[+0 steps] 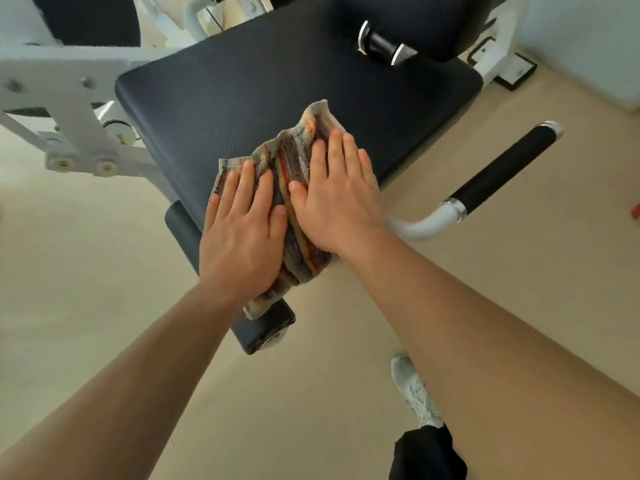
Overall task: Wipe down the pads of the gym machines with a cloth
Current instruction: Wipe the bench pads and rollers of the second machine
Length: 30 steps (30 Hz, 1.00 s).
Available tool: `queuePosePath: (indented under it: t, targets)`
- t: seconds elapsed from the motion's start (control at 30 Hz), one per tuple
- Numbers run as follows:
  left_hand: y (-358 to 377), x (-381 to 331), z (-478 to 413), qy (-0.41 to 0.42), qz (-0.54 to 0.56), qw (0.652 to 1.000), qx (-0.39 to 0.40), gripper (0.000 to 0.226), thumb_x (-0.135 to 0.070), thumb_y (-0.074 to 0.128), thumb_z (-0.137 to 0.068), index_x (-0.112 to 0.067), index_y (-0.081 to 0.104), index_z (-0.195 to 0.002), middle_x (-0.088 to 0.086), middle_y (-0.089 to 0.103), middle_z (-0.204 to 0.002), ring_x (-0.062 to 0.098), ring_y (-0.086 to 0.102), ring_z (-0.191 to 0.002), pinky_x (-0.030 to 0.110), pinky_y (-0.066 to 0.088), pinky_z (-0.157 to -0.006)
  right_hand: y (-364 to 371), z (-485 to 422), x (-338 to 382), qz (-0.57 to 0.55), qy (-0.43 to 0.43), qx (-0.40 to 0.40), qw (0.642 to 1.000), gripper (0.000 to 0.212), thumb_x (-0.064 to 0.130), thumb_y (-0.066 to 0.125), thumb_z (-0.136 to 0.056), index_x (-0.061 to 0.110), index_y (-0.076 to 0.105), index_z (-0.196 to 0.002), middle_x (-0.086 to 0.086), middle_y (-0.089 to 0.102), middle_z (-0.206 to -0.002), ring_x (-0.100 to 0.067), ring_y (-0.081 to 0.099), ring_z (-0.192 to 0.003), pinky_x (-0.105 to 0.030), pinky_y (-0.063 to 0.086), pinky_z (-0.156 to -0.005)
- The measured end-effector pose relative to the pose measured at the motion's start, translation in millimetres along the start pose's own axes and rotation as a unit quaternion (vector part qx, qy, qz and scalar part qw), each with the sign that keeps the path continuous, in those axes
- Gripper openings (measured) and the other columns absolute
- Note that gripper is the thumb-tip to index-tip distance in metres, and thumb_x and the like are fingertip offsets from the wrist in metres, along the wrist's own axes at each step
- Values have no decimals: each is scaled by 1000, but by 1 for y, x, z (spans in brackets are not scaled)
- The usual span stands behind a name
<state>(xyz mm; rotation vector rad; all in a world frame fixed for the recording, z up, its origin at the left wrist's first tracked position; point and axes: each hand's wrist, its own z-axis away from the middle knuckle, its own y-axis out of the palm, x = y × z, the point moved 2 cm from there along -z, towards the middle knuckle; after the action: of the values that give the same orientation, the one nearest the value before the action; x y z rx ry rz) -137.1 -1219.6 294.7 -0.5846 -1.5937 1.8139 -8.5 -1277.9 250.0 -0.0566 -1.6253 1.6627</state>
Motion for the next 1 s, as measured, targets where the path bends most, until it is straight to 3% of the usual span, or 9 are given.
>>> queuePosePath:
  t: [0.17,0.3,0.53,0.6,0.73,0.9,1.0]
  targets:
    - [11,2,38,19,107,990,-89,55,-38,21,-106,-20,31,-156,0,22,-166,18,10,-155,44,7,-127,11,39,13,-9,-9,-45,999,68,51,16,-104,13,14,-160,-13,11,-168,-30,5,-156,-48,6,-126]
    - [21,7,55,2,268,949,-167,46,-29,36,-105,-20,45,-149,-3,35,-160,14,18,-152,42,10,-126,19,67,26,-44,-3,-66,997,64,47,19,-105,15,13,-160,-9,8,-169,-28,2,-156,-46,5,-126]
    - [38,-8,75,-143,523,808,-230,61,-31,34,-102,-12,20,-158,1,9,-168,14,7,-154,38,11,-126,26,97,50,-49,-30,-67,996,58,45,18,-106,22,17,-160,-3,10,-169,-25,2,-156,-45,3,-125]
    - [43,-6,72,-164,579,764,-232,63,-33,36,-102,-18,14,-160,-3,9,-168,12,10,-153,39,14,-126,23,96,57,-43,-64,-62,995,57,44,18,-106,22,22,-159,-1,15,-168,-23,6,-156,-44,3,-125]
    - [58,16,53,-214,683,669,-199,72,-56,39,-90,-43,15,-156,-7,24,-164,17,28,-149,46,27,-121,21,81,85,-4,-130,-40,991,56,45,18,-106,25,24,-158,4,17,-168,-19,8,-155,-41,5,-126]
    - [69,35,29,-178,727,632,-201,60,-38,31,-107,-30,3,-160,-10,4,-168,9,10,-153,36,11,-126,21,41,103,43,-139,19,989,62,50,19,-104,26,11,-161,8,5,-169,-12,0,-155,-39,6,-126]
    - [73,56,5,-170,743,608,-223,59,-38,30,-108,-28,5,-160,-9,1,-168,9,8,-153,39,11,-126,27,3,121,70,-129,32,989,68,55,21,-102,23,10,-161,3,4,-170,-18,1,-156,-43,8,-126]
